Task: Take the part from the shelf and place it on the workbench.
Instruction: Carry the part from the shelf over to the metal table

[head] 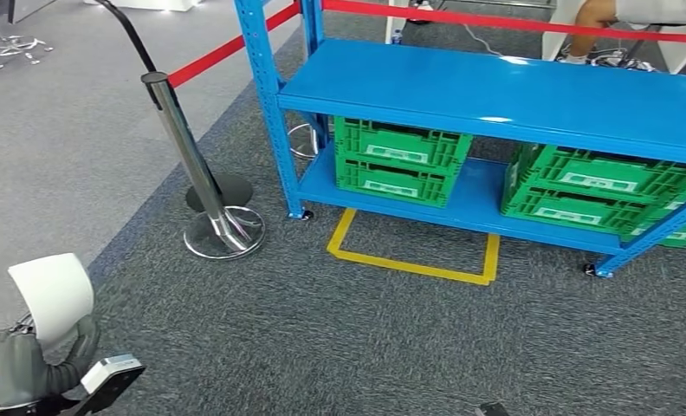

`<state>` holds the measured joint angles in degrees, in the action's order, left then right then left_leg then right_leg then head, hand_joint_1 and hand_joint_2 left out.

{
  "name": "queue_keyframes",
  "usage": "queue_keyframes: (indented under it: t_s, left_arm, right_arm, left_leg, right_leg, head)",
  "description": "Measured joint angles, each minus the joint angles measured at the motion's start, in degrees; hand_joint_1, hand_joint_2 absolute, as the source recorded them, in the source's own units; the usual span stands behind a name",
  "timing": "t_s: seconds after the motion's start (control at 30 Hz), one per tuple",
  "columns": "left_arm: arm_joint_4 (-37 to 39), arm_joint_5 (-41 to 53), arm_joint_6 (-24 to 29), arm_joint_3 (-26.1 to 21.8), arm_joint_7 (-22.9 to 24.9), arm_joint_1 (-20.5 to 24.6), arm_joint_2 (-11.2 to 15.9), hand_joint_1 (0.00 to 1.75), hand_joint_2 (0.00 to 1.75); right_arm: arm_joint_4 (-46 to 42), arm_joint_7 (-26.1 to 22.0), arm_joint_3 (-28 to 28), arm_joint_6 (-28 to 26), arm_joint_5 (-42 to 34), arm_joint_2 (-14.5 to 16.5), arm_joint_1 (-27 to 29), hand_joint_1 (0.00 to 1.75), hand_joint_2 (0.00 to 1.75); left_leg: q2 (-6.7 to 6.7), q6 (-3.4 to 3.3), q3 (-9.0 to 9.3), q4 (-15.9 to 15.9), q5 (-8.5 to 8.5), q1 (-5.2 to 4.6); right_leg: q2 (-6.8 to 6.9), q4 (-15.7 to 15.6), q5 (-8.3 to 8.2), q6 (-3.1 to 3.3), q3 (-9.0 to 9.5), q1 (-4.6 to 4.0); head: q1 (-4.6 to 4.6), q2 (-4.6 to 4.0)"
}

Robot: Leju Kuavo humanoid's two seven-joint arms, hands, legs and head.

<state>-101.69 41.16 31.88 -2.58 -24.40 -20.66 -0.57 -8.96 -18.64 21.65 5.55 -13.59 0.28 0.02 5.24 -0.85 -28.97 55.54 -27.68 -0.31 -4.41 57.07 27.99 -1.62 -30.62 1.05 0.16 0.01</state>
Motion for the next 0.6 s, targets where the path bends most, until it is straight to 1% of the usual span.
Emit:
queue_keyframes:
  t_s: [0.07, 0.1, 0.13, 0.17, 0.2, 0.23, 0.27, 0.3, 0.33, 0.37, 0.4, 0.43, 0.47, 0.5, 0.53, 0.57, 0.6]
  left_arm:
    - [0.0, 0.2, 0.2, 0.0, 0.0, -0.2, 0.0, 1.75, 1.75]
    - [-0.1, 0.2, 0.3, 0.0, 0.1, -0.3, 0.0, 1.75, 1.75]
    - [-0.1, 0.3, 0.4, 0.0, 0.1, -0.3, 0.0, 1.75, 1.75]
    - [-0.2, 0.3, 0.4, -0.1, 0.1, -0.3, 0.0, 1.75, 1.75]
    - [-0.2, 0.3, 0.4, -0.1, 0.1, -0.2, 0.0, 1.75, 1.75]
    - [-0.2, 0.4, 0.4, -0.1, 0.2, -0.2, 0.0, 1.75, 1.75]
    - [-0.2, 0.5, 0.4, -0.1, 0.3, -0.2, 0.0, 1.75, 1.75]
    - [-0.2, 0.5, 0.4, -0.1, 0.3, -0.3, 0.0, 1.75, 1.75]
    - [-0.2, 0.6, 0.4, -0.1, 0.4, -0.4, 0.0, 1.75, 1.75]
    - [-0.2, 0.6, 0.4, -0.1, 0.5, -0.4, 0.0, 1.75, 1.75]
    - [-0.2, 0.7, 0.4, -0.1, 0.5, -0.4, 0.0, 1.75, 1.75]
    - [-0.3, 0.7, 0.4, -0.1, 0.6, -0.3, 0.0, 1.75, 1.75]
    - [-0.3, 0.7, 0.5, -0.1, 0.6, -0.3, 0.0, 1.75, 1.75]
    - [-0.3, 0.7, 0.5, -0.1, 0.7, -0.3, 0.0, 1.75, 1.75]
    - [-0.3, 0.7, 0.5, -0.1, 0.7, -0.3, 0.0, 1.75, 1.75]
    - [-0.4, 0.7, 0.5, -0.2, 0.7, -0.4, 0.0, 1.75, 1.75]
    - [-0.5, 0.8, 0.6, -0.3, 0.8, -0.6, 0.0, 1.75, 1.75]
  right_arm:
    - [0.0, 0.0, 0.0, 0.0, 0.0, 0.0, 0.0, 0.0, 1.75]
    - [0.0, 0.0, 0.0, 0.0, 0.0, 0.0, 0.0, 0.0, 1.75]
    - [0.0, 0.0, 0.0, 0.0, 0.0, 0.1, 0.0, 0.0, 1.75]
    - [0.0, 0.0, 0.0, 0.0, -0.1, 0.1, 0.0, 0.0, 1.75]
    - [0.0, 0.0, 0.0, 0.0, -0.1, 0.1, 0.0, 0.0, 1.75]
    - [0.0, 0.0, 0.0, 0.0, -0.1, 0.1, 0.1, 0.0, 1.75]
    - [0.0, 0.0, 0.0, 0.0, -0.2, 0.1, 0.2, 0.0, 1.75]
    - [0.0, 0.0, 0.0, 0.0, -0.2, 0.1, 0.2, 0.0, 1.75]
    - [0.0, 0.0, 0.0, 0.0, -0.2, 0.1, 0.1, 0.0, 1.75]
    - [0.0, 0.0, 0.0, 0.0, -0.2, 0.1, 0.1, 0.0, 1.75]
    - [0.0, 0.0, 0.0, 0.0, -0.2, 0.1, 0.0, 0.0, 1.75]
    - [0.0, 0.0, 0.0, 0.0, -0.2, 0.1, 0.0, 0.0, 1.75]
    - [0.0, 0.0, 0.0, 0.0, -0.2, 0.1, 0.0, 0.0, 1.75]
    - [0.0, 0.0, 0.0, 0.0, -0.2, 0.1, 0.0, 0.0, 1.75]
    - [0.0, 0.0, 0.0, 0.0, -0.2, 0.1, -0.1, 0.0, 1.75]
    - [0.0, 0.0, 0.0, 0.0, -0.2, 0.1, -0.1, 0.0, 1.75]
    - [0.0, 0.0, 0.0, 0.0, -0.2, 0.1, -0.2, 0.0, 1.75]
  left_leg:
    - [1.06, 0.65, -0.81, 0.3, 0.21, 0.18]
    - [0.6, 0.96, -1.15, 0.8, -0.11, 0.17]
    - [-0.49, 1.29, -1.84, 2.1, -1.06, 0.15]
    - [-1.94, 1.62, -3.03, 4.6, -2.67, 0.18]
    - [-3.5, 1.95, -4.76, 8.2, -4.7, 0.26]
    - [-4.27, 2.22, -6.71, 12.3, -6.61, 0.43]
    - [-4.59, 2.42, -8.26, 15.6, -7.79, 0.6]
    - [-4.74, 2.54, -8.95, 17.2, -7.88, 0.73]
    - [-4.9, 2.59, -8.52, 16.5, -6.87, 0.8]
    - [-5.29, 2.53, -6.94, 13.7, -5.01, 0.84]
    - [-6.42, 2.35, -4.62, 9.5, -2.93, 0.79]
    - [-7.71, 2.13, -2.51, 5.5, -1.49, 0.58]
    - [-8.76, 1.8, -1.08, 2.5, -0.58, 0.39]
    - [-9.39, 1.47, -0.49, 1.0, -0.3, 0.18]
    - [-9.1, 1.14, -0.66, 0.6, -0.35, -0.02]
    - [-8.45, 0.69, -0.9, 0.6, -0.11, -0.06]
    - [-7.83, 0.26, -1.01, 0.4, 0.18, -0.02]
  right_leg:
    - [1.0, -0.1, -0.07, 0.38, -0.09, 0.01]
    - [1.68, -0.2, -0.2, 0.67, -0.13, 0.08]
    - [2.42, -0.4, -0.32, 1.02, -0.16, 0.17]
    - [3.24, -0.5, -0.41, 1.3, -0.21, 0.23]
    - [4.07, -0.5, -0.42, 1.48, -0.29, 0.16]
    - [4.9, -0.5, -0.42, 1.57, -0.4, 0.1]
    - [5.76, -0.5, -0.42, 1.59, -0.48, 0.05]
    - [6.58, -0.5, -0.42, 1.59, -0.54, 0.02]
    - [7.37, -0.5, -0.43, 1.59, -0.54, 0.01]
    - [8.12, -0.5, -0.43, 1.56, -0.49, 0.0]
    - [8.8, -0.5, -0.43, 1.49, -0.39, -0.02]
    - [9.42, -0.4, -0.39, 1.31, -0.33, -0.17]
    - [10.03, -0.3, -0.39, 1.05, -0.31, -0.3]
    - [10.61, -0.3, -0.4, 0.76, -0.31, -0.42]
    - [11.23, -0.3, -0.46, 0.43, -0.31, -0.49]
    - [11.81, -0.4, -0.55, 0.1, -0.25, -0.43]
    - [11.44, -0.2, -0.27, -0.24, -0.38, -0.33]
  head:
    - [-0.02, 0.0]
    - [-0.04, -0.01]
    - [-0.24, -0.01]
    - [-0.4, -0.01]
    - [-0.57, -0.01]
    - [-0.71, -0.01]
    - [-0.71, -0.01]
    - [-0.73, -0.01]
    - [-0.73, -0.01]
    - [-0.74, -0.01]
    - [-0.74, -0.01]
    - [-0.76, -0.01]
    - [-0.73, 0.0]
    - [-0.71, 0.0]
    - [-0.7, 0.0]
    - [-0.68, 0.0]
    - [-0.66, -0.01]
